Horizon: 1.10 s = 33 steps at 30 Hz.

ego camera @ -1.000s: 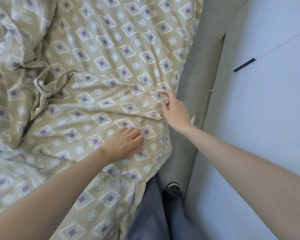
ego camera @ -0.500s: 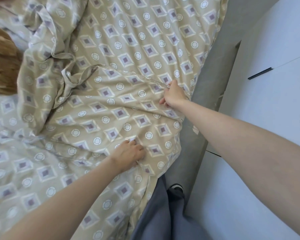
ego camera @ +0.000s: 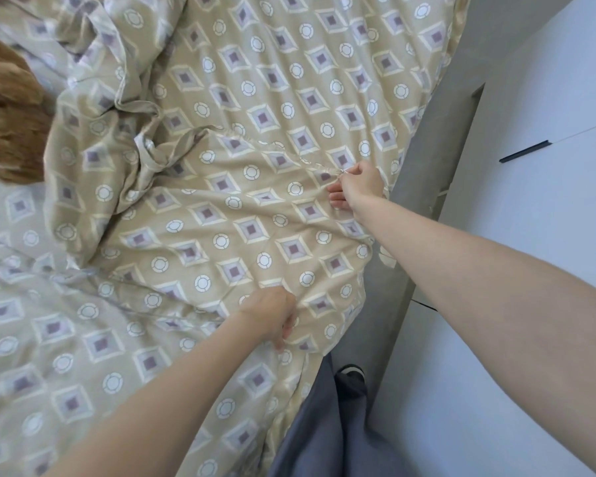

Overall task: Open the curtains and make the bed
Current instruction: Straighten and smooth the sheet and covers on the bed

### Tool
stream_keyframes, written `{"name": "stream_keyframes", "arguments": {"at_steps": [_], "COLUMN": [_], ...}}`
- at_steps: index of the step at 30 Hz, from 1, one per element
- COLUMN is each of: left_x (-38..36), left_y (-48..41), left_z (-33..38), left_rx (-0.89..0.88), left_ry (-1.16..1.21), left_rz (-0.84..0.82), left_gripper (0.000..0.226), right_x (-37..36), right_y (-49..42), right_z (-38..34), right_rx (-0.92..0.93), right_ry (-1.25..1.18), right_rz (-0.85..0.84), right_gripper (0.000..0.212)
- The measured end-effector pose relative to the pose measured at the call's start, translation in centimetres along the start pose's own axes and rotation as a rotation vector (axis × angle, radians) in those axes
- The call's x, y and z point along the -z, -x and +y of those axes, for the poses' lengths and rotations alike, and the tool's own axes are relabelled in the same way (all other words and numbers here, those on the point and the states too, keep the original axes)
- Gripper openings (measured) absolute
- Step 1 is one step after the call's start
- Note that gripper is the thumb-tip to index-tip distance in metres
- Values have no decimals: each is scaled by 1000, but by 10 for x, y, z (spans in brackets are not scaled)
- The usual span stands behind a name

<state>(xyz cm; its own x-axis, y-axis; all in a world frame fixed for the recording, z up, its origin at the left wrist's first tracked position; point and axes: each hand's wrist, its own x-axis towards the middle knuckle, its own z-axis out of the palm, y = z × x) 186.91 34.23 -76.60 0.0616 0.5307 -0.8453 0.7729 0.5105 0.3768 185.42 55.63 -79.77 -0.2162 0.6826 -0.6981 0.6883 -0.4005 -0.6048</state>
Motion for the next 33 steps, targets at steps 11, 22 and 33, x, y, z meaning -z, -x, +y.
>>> {"name": "stream_keyframes", "arguments": {"at_steps": [11,22,33], "left_x": [3,-15,-46], "left_y": [13,-1,-15], "left_z": [-1,9,36], "left_rx": [18,28,-335], "left_ry": [102,-112,-449], "left_rz": [5,-19,339], "left_gripper": [26,10,40], "right_x": [3,-4,60], "right_y": [1,-4,2], "right_z": [2,7,52], "right_rx": [46,137,222], "right_ry": [12,105,568], "right_rz": [28,53,61], "right_gripper": [25,23,28]}}
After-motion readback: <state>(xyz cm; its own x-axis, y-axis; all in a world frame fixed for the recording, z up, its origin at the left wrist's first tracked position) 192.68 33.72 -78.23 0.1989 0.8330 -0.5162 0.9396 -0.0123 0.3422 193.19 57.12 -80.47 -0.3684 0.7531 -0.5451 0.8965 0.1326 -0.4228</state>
